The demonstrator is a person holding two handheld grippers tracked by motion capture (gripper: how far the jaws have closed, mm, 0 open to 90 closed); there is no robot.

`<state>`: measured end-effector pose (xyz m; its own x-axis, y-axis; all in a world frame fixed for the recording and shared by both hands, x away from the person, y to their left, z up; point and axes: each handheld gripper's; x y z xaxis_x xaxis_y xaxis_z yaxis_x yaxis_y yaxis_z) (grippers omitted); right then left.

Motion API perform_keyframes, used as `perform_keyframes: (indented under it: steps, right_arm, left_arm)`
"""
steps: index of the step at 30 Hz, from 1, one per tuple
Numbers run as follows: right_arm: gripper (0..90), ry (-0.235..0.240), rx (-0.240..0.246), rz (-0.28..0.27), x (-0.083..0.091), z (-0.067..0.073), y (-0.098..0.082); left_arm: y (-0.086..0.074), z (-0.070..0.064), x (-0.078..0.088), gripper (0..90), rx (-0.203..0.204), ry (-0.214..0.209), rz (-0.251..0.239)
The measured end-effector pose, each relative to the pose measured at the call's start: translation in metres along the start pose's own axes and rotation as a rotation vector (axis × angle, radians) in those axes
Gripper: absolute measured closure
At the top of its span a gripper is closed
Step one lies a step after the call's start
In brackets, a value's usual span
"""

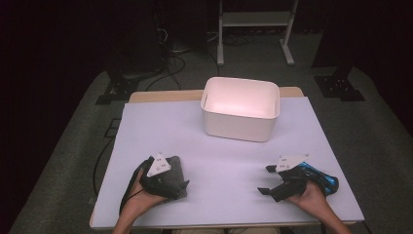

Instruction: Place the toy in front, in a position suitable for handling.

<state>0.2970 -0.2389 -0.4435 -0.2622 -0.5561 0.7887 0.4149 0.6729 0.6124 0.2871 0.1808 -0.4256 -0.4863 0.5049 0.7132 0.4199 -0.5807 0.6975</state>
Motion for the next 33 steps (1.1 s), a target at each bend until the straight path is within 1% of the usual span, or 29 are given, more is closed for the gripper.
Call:
perform_keyframes:
  steps: [8,9,13,14,16,22,28,30,31,33]
  right_arm:
    - [13.8,0.000,-0.004,-0.001,0.005,-0.001,0.002]
    - [12.8,-0.005,-0.001,-0.008,0.009,0.001,0.002]
    - [12.8,-0.011,-0.001,-0.013,0.014,0.002,0.002]
    - [12.8,-0.006,-0.005,-0.014,0.017,0.002,0.003]
    - [12.8,-0.006,-0.006,-0.017,0.019,0.002,0.002]
    - [12.8,-0.001,-0.014,-0.024,0.027,0.001,0.002]
    - [12.8,-0.003,-0.022,-0.019,0.036,-0.002,0.001]
    - [12.8,-0.016,-0.017,-0.014,0.042,-0.003,0.000]
    - [12.8,-0.016,-0.017,-0.014,0.042,-0.003,0.000]
    - [12.8,-0.022,-0.026,-0.014,0.049,-0.004,-0.002]
  left_arm:
    - [-0.001,-0.001,0.000,0.7,-0.002,0.002,0.005]
    - [-0.001,-0.001,0.001,0.7,0.002,0.003,-0.003]
    - [-0.001,-0.001,0.002,0.7,0.004,0.004,-0.006]
    - [-0.002,0.000,0.003,0.7,0.005,0.002,-0.009]
    - [-0.002,0.000,0.003,0.7,0.004,0.002,-0.007]
    - [-0.001,-0.001,0.004,0.7,-0.004,0.003,-0.008]
    - [-0.001,-0.001,0.002,0.7,-0.002,0.001,-0.003]
    - [-0.001,-0.001,0.002,0.7,-0.011,-0.001,0.002]
    - [-0.001,-0.001,0.002,0.7,-0.011,-0.001,0.002]
    - [-0.001,-0.002,0.003,0.7,-0.013,-0.002,0.002]
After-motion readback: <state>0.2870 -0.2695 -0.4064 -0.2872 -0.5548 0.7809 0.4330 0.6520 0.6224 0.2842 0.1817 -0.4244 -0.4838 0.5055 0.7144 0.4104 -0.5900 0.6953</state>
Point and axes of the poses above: each handheld gripper's, and its own axes: x roughly backward along the jaws, y roughly out of its top, z roughly to its left, and after that the axes turned 10 degrees about z, right-handed
